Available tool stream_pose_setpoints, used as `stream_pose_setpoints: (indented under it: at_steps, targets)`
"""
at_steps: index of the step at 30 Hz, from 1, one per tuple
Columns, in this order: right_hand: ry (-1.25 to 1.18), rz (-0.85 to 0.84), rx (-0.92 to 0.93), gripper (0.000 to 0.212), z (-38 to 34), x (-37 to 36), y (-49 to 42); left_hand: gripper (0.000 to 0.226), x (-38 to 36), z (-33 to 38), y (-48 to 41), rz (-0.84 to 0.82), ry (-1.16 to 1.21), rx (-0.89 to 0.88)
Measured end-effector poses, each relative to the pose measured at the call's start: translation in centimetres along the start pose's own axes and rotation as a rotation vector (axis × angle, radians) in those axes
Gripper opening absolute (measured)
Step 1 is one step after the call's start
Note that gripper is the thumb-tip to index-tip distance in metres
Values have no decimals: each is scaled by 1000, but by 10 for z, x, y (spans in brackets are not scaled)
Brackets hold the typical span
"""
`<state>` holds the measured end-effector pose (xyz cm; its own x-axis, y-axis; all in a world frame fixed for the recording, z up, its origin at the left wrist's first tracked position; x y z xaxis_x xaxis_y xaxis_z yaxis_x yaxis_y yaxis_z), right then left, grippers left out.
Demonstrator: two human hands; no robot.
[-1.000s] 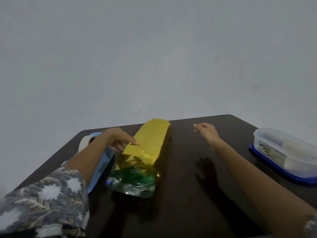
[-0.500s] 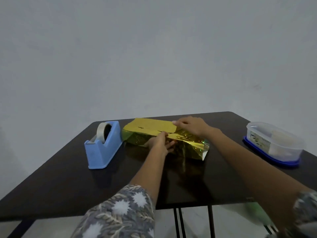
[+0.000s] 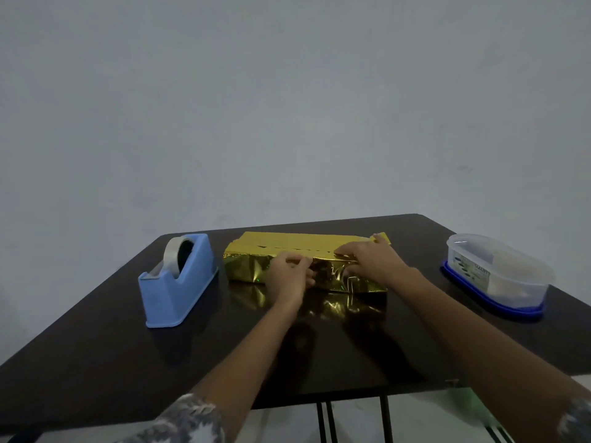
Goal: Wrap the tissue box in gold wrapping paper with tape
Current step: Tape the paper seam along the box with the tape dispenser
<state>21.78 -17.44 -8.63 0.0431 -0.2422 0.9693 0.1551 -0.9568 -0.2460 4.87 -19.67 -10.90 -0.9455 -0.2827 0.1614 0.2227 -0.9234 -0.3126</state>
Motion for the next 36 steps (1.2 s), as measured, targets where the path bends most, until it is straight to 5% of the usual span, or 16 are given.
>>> stream_pose_setpoints:
  at_steps: [3,5,8,11,13,18,24,29,33,36]
  targets:
    - [-22,4,15,52,5,-1,-4,49,21,9,-20,-191,-552,-521]
    - [-35,-3,31,52,9,-2,-5,75,25,11,-41,-482,-914,-587]
    - [-439,83,41,45,25,-7,-3,68,22,8,-64,-661,-1202,-629]
    - [-1151,407,-230,36,54,-16,-2,53,17,1,-67,-580,-1212,-687]
    - [-1292,384,-376,39,75,-29,-9,49,17,-6,-66,-519,-1203,-734]
    - [-1395,111,-476,55,94,-62,-38,51,15,-11,-69,-511,-1233,-728]
    - [-1226,181,-443,27,97,-71,-62,54,14,-9,-70,-528,-1273,-724]
    - [-1332,258,-484,12,100,-60,-38,55,15,-6,-70,-524,-1285,-703]
    - [-1368,309,-563,33,118,-58,-23,56,13,-5,-70,-518,-1306,-703]
    - [-1287,157,-400,62,112,-51,-23,56,12,-3,-68,-510,-1327,-704]
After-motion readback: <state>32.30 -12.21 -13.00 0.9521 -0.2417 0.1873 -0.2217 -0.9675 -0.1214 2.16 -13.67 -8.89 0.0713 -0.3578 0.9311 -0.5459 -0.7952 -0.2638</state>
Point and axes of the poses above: each hand's wrist, its own y-axis away from the middle knuckle, its own x-axis out of the back of the hand, z = x × y, the point moved 1 cm from there along -y, towards the middle knuckle, and after that the axes turned 9 degrees about -x, right-handed, at the moved point
